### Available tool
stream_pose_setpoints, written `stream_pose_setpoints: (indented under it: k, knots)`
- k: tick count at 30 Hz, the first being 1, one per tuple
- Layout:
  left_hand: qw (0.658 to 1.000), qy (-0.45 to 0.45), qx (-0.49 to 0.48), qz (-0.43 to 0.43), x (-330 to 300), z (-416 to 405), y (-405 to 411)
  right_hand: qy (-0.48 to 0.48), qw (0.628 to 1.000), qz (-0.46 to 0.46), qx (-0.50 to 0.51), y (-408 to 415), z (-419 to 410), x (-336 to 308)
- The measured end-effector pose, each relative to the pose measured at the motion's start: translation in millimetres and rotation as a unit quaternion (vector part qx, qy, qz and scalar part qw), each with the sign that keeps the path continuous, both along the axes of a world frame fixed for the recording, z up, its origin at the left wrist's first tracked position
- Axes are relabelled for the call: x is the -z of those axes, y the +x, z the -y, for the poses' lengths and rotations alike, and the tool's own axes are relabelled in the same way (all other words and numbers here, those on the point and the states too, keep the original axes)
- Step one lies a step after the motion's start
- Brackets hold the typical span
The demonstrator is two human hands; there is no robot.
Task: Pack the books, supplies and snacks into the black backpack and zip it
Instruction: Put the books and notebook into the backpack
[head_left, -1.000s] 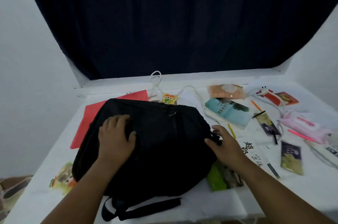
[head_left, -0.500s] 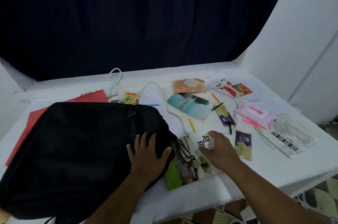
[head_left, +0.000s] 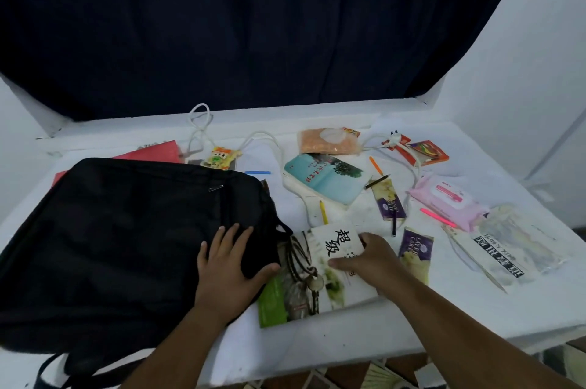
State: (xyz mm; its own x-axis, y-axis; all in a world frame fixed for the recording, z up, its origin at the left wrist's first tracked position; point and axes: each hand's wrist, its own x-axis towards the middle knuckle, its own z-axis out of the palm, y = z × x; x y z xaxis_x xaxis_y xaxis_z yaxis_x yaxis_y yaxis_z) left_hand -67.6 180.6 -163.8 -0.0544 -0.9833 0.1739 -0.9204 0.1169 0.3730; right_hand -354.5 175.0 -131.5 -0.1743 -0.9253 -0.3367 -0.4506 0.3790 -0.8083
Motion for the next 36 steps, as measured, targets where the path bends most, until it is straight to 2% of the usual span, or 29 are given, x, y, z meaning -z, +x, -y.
stream_pose_setpoints:
  k: [5, 9, 13, 16, 18, 20, 25, 28, 30, 32, 33, 34, 36]
  knots:
    - [0.999, 0.0, -0.01, -0.052, 0, -2, -1, -0.037, 0.996, 0.071, -0.045, 0, 2, -10]
    - [0.993, 0.015, -0.023, -0.119, -4, -1, 0, -0.022, 0.987, 0.126, -0.099, -2, 2, -17]
    - [0.968, 0.026, -0.045, -0.245, -10, -2, 0, -0.026, 0.982, 0.158, -0.1, -9, 11, -27]
    - [0.916, 0.059, -0.082, -0.387, -25, -4, -5, -0.067, 0.983, 0.132, -0.113, -21, 24, -45]
    - [0.845, 0.091, -0.119, -0.513, -36, -4, -6, -0.097, 0.982, 0.12, -0.109, -33, 35, -59]
    - [0.79, 0.117, -0.155, -0.582, -40, 0, -4, -0.125, 0.979, 0.126, -0.096, -44, 43, -70]
    - [0.772, 0.113, -0.235, -0.58, -57, 10, -6, -0.189, 0.961, 0.197, -0.047, -58, 55, -87]
    - [0.771, 0.093, -0.273, -0.568, -78, 10, -15, -0.219, 0.956, 0.196, -0.023, -55, 60, -88]
    - [0.752, 0.093, -0.296, -0.582, -86, 12, -14, -0.223, 0.949, 0.224, 0.003, -51, 62, -87]
    - [0.753, 0.075, -0.312, -0.574, -84, 14, -10, -0.217, 0.939, 0.265, 0.026, -46, 62, -88]
    - [0.768, 0.053, -0.32, -0.552, -80, 16, -6, -0.214, 0.936, 0.279, 0.033, -44, 62, -88]
    - [0.799, 0.029, -0.319, -0.509, -76, 16, -3, -0.21, 0.933, 0.289, 0.038, -42, 62, -88]
    - [0.876, -0.026, -0.31, -0.37, -73, 14, 4, -0.201, 0.93, 0.305, 0.038, -39, 64, -86]
